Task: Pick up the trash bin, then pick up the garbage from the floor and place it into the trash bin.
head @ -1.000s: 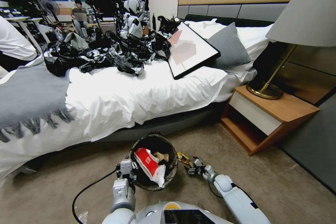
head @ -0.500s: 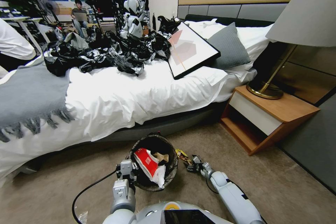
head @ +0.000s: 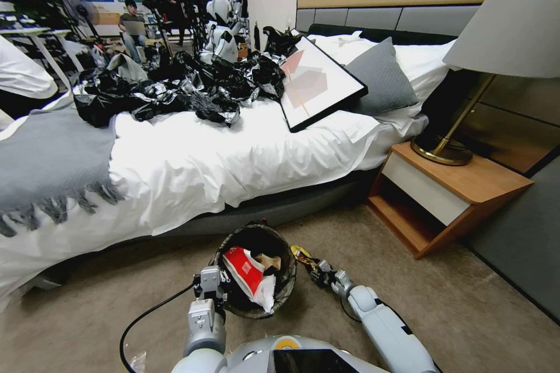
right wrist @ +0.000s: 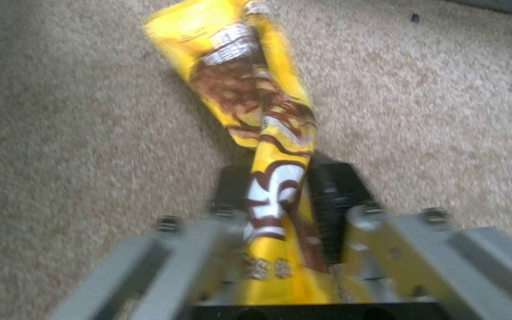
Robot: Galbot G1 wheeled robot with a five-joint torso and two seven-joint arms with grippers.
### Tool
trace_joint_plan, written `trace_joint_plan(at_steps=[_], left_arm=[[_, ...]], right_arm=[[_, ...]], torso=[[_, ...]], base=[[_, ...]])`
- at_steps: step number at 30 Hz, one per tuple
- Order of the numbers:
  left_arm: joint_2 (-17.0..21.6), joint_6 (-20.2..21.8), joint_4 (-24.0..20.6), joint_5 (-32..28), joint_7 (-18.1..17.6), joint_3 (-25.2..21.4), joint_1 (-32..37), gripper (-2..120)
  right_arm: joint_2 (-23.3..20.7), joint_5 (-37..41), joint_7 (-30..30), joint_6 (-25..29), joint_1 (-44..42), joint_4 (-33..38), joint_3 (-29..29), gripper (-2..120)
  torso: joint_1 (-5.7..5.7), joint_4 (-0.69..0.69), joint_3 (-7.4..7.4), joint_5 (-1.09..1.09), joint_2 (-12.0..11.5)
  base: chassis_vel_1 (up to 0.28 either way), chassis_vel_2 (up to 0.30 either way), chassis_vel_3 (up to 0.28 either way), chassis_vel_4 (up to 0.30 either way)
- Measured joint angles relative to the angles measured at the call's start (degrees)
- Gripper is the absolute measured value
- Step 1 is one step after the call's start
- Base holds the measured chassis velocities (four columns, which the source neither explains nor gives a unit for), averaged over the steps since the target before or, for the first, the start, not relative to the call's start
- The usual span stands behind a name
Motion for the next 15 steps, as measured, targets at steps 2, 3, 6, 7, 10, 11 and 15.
trace_joint_plan(at_steps=[2,3,6,7,10,11,15], left_arm=[[0.01,-0.01,0.00,0.01,0.00,-0.01,-0.05,0],[0.01,-0.01,0.02,0.00,0.00,0.00,-0.06,0],[-0.03,-0.02,0.07,0.04,0.00,0.07,-0.07,0],[-0.03,-0.03,0.08,0.06,0.00,0.09,-0.04,0],[-0.03,-0.04,0.12,0.07,0.00,0.07,-0.04,0],[-0.03,-0.04,0.13,0.07,0.00,0.07,-0.04,0],[-0.08,-0.06,0.20,0.08,0.00,0.15,-0.08,0]], right_arm=[[0.01,-0.11,0.01,0.20,-0.09,-0.02,0.07,0],[0.01,-0.16,0.03,0.29,-0.09,-0.05,0.08,0],[-0.13,-0.26,0.04,0.53,-0.10,-0.08,0.08,0],[-0.24,-0.27,0.04,0.63,-0.10,-0.08,0.12,0],[-0.26,-0.27,0.07,0.79,-0.10,-0.13,0.22,0],[-0.23,-0.27,0.09,0.87,-0.10,-0.16,0.29,0],[-0.10,0.00,0.82,1.63,-0.27,-0.05,0.52,0]], torso=[[0.00,0.00,0.00,0.00,0.00],[0.00,0.00,0.00,0.00,0.00],[0.00,0.00,0.00,0.00,0.00],[0.00,0.00,0.00,0.00,0.00],[0.00,0.00,0.00,0.00,0.00],[0.00,0.00,0.00,0.00,0.00],[0.00,0.00,0.00,0.00,0.00]], base=[[0.000,0.000,0.000,0.000],[0.000,0.000,0.000,0.000],[0.000,0.000,0.000,0.000],[0.000,0.000,0.000,0.000],[0.000,0.000,0.000,0.000],[0.000,0.000,0.000,0.000],[0.000,0.000,0.000,0.000]])
